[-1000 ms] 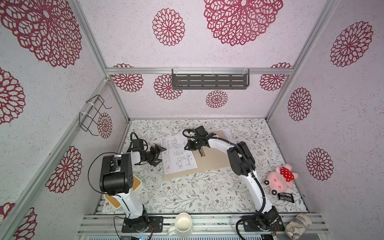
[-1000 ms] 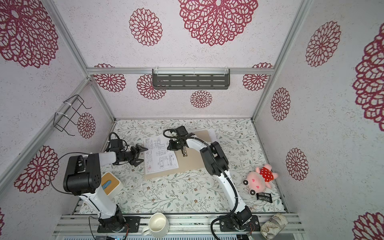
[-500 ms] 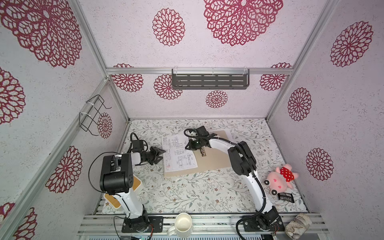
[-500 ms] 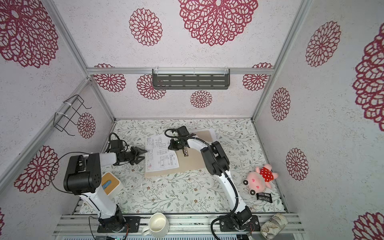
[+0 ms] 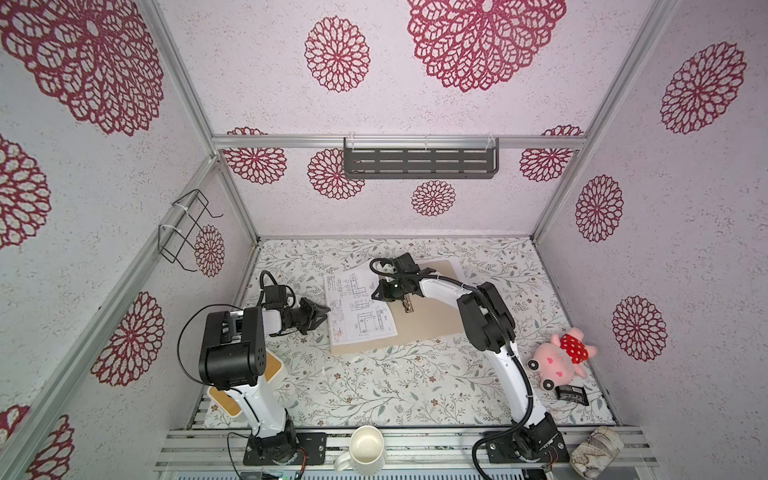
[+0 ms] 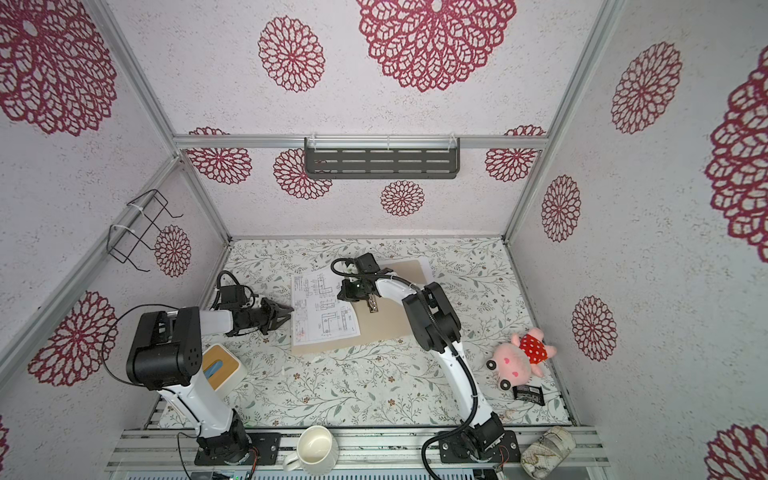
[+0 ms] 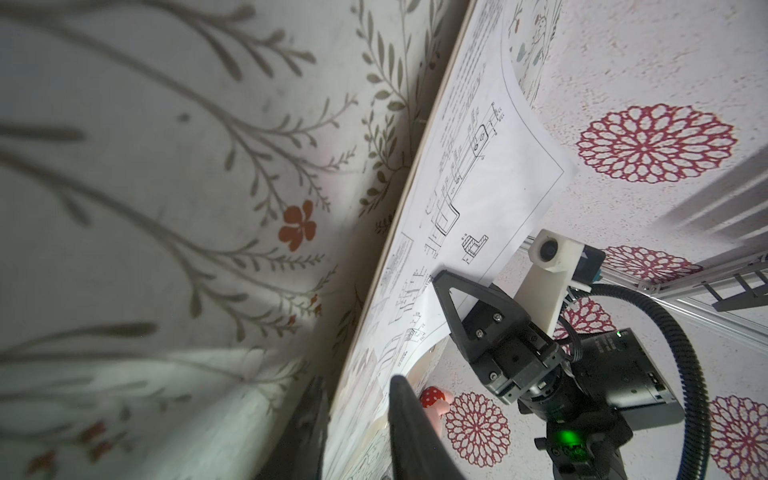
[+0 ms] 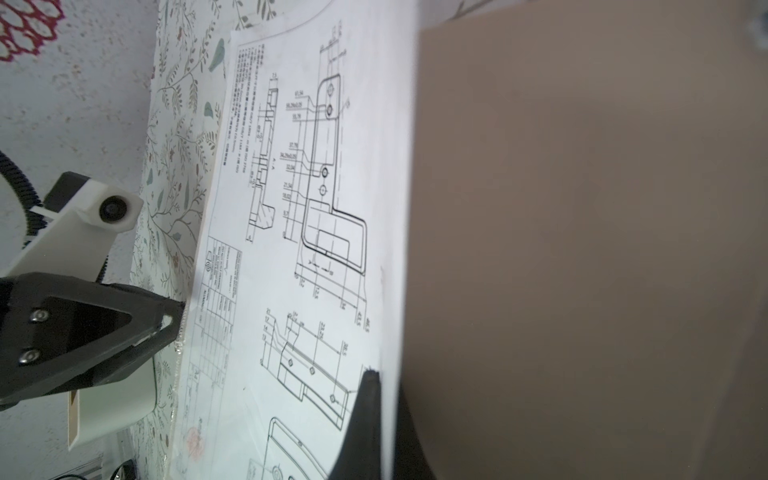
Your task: Put the files into the folder
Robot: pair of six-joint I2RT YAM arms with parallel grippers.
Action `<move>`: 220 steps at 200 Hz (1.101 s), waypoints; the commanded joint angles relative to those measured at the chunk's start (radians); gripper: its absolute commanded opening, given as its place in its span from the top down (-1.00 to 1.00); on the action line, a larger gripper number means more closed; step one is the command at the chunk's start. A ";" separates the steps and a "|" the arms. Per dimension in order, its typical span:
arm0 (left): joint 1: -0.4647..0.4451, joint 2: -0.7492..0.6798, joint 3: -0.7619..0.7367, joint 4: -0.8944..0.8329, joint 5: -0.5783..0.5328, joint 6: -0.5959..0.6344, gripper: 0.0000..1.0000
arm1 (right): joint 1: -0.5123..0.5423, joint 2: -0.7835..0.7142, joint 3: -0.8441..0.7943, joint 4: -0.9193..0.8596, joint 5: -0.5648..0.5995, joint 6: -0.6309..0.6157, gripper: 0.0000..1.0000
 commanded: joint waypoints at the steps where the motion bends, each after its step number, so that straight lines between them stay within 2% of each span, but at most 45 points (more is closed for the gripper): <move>1: 0.005 -0.014 -0.018 0.079 0.039 -0.026 0.52 | -0.002 -0.045 -0.016 -0.010 0.011 0.025 1.00; 129: 0.009 -0.010 -0.034 0.111 0.048 -0.037 0.91 | -0.010 -0.054 -0.052 0.030 -0.004 0.050 1.00; 220: 0.017 -0.013 -0.037 0.122 0.055 -0.028 0.92 | -0.012 -0.067 -0.076 0.023 -0.020 0.027 1.00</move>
